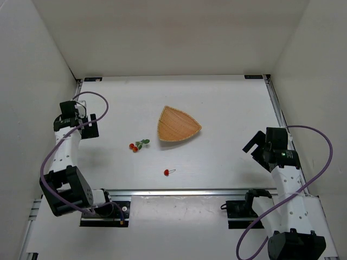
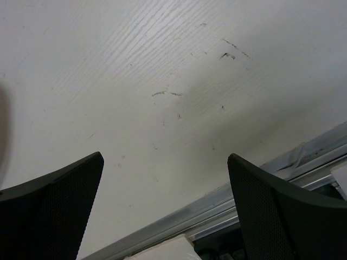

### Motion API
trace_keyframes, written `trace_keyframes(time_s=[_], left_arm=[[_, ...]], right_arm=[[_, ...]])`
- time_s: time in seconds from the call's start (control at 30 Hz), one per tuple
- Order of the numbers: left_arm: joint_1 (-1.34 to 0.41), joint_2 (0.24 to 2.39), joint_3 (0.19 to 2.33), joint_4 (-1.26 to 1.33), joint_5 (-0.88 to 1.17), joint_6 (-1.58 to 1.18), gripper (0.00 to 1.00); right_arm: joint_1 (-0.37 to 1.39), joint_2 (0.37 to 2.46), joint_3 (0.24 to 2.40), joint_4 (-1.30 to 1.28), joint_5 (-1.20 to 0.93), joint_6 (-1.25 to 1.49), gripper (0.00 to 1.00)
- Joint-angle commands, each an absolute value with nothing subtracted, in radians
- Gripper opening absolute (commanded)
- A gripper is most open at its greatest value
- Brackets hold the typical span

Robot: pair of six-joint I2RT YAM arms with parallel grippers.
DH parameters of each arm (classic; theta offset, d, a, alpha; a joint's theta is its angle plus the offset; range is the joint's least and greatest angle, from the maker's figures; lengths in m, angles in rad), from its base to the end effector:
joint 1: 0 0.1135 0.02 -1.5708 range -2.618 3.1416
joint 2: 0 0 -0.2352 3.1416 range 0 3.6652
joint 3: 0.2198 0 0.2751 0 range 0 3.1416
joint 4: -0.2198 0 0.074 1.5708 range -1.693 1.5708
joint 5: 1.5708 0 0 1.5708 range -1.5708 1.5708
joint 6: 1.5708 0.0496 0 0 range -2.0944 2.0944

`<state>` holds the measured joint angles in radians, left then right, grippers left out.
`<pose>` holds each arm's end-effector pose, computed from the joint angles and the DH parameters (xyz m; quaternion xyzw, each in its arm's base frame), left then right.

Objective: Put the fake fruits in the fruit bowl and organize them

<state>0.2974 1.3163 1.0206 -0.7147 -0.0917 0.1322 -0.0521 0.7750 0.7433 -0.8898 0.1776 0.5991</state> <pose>0.2862 0.0925 0.2157 -0.0918 0.9557 0.1019 0.2605 0.1958 -0.0190 0.2317 0.3288 0.8854 0.0049 0.3286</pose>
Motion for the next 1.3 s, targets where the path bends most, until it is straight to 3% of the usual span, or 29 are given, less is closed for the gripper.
trace_keyframes(time_s=[0.0,0.2,0.33,0.53,0.9,1.0,1.17,1.27], left_arm=[[0.266,1.218,1.009,-0.704,0.073,0.230,0.99],[0.039,1.098,0.945,-0.704,0.218,0.429,0.99],[-0.266,1.161,0.927,-0.704,0.067,0.477,0.99],[-0.465,1.382,0.962,-0.658,-0.075,0.477,0.99],[-0.474,1.672,1.006,-0.638,-0.146,0.449,0.99],[-0.454,1.701,1.006,-0.638,-0.146,0.426,0.93],[-0.434,1.712,1.006,-0.638,-0.137,0.405,0.72],[-0.434,1.703,0.997,-0.638,-0.137,0.405,0.68]], right_arm=[[-0.055,0.773,0.746,-0.897,0.190,0.600,0.99],[-0.055,0.802,0.736,-0.897,0.170,0.600,0.99],[-0.055,0.837,0.746,-0.888,0.147,0.611,0.99],[-0.055,0.848,0.755,-0.877,0.135,0.620,0.99],[-0.055,0.819,0.726,-0.897,0.166,0.620,0.99],[-0.055,0.819,0.726,-0.897,0.166,0.620,0.99],[-0.055,0.828,0.735,-0.897,0.166,0.620,0.99],[-0.055,0.828,0.744,-0.897,0.166,0.620,0.99]])
